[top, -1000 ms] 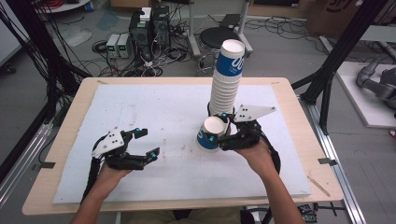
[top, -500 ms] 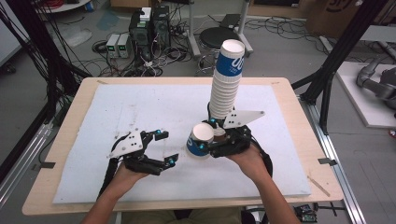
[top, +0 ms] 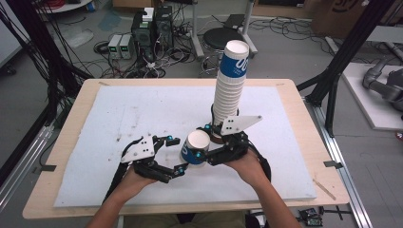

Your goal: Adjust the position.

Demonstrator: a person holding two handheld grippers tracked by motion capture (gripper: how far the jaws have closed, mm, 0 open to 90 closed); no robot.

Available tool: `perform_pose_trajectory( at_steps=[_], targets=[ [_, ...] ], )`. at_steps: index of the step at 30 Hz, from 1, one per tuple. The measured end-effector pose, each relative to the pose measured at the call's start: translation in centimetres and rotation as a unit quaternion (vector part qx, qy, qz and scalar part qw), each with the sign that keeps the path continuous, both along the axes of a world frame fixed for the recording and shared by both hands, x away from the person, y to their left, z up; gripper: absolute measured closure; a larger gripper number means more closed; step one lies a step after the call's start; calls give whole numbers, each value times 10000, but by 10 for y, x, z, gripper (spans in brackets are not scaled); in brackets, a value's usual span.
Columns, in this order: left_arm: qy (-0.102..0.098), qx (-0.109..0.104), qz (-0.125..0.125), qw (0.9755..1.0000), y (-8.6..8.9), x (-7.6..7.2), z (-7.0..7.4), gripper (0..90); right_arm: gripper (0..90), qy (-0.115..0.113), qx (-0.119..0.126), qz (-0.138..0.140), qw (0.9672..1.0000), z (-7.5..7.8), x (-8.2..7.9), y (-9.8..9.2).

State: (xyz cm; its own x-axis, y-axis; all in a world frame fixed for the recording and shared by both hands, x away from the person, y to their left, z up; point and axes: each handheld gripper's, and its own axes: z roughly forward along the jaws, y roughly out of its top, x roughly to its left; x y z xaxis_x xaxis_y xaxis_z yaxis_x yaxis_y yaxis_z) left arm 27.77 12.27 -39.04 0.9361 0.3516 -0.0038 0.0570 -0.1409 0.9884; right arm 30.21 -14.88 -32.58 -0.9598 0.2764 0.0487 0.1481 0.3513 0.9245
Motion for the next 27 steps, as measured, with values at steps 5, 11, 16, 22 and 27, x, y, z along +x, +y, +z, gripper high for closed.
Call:
perform_pose_trajectory(
  at_steps=[5, 11, 16, 22, 27],
  targets=[
    [63, -64, -127, 9999, -4, 0, -3, 168, 307, 110, 82, 86, 9999, -3, 0, 2],
    [153, -115, -250, 9995, -9, 0, -7, 164, 308, 244, 389, 215, 9987, -5, 1, 2],
    [179, -205, -270, 9993, -9, 1, -8, 158, 309, 406, 752, 256, 9960, -7, 3, -3],
    [140, -104, -272, 9995, -8, 2, -8, 200, 311, 482, 807, 252, 9953, -10, 6, -4],
    [169, 34, -335, 9993, -5, 3, -8, 276, 313, 470, 732, 287, 9958, -13, 6, -4]
  ],
)
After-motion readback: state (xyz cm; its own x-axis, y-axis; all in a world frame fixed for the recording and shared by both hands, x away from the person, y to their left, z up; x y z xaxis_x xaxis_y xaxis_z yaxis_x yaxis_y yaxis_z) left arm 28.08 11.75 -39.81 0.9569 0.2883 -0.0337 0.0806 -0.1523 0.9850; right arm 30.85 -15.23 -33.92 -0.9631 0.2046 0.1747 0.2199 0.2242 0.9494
